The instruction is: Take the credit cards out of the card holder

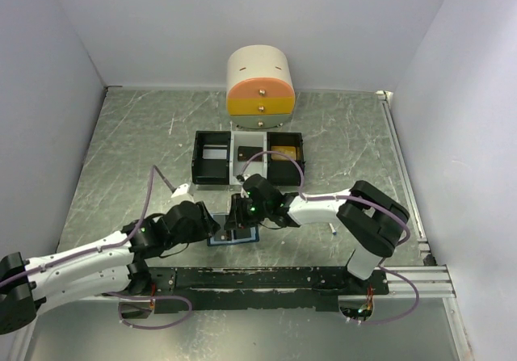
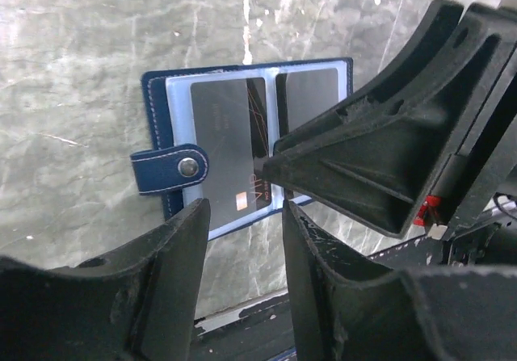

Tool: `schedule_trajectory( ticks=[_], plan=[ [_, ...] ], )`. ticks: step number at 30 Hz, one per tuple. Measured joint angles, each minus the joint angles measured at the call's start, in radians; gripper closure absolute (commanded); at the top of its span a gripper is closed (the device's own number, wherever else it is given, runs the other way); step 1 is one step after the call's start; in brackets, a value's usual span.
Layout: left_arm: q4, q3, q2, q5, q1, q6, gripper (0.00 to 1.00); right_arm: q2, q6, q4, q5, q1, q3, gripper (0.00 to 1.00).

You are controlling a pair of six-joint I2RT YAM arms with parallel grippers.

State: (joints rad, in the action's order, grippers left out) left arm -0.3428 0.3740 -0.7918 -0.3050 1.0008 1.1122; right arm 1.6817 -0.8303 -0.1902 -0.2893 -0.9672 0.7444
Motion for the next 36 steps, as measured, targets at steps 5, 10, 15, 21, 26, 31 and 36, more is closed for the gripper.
schedule_trajectory(
  ticks=[5,10,15,21,26,31,36],
  plan=[
    [0.031,0.005,-0.085,0.045,0.001,-0.029,0.55,-0.004,-0.002,0.017,0.032,0.0,-0.002,0.72],
    [0.039,0.005,-0.185,0.049,0.001,-0.032,0.63,0.014,-0.008,0.014,0.035,0.0,-0.002,0.72],
    [0.043,0.011,-0.259,0.048,0.001,-0.039,0.7,0.033,-0.024,-0.013,0.026,0.0,-0.002,0.73],
    [0.047,0.025,-0.285,0.049,0.002,-0.047,0.72,0.04,-0.034,-0.041,0.012,0.003,-0.01,0.75],
    [0.045,0.025,-0.284,0.048,0.002,-0.046,0.69,0.04,-0.048,-0.052,0.013,0.004,-0.017,0.74],
    [0.039,0.025,-0.273,0.048,0.003,-0.045,0.66,0.039,-0.055,-0.024,0.039,0.002,-0.005,0.74],
    [0.039,0.025,-0.262,0.048,0.003,-0.046,0.67,0.037,-0.06,0.002,0.062,-0.005,0.006,0.74]
  ],
)
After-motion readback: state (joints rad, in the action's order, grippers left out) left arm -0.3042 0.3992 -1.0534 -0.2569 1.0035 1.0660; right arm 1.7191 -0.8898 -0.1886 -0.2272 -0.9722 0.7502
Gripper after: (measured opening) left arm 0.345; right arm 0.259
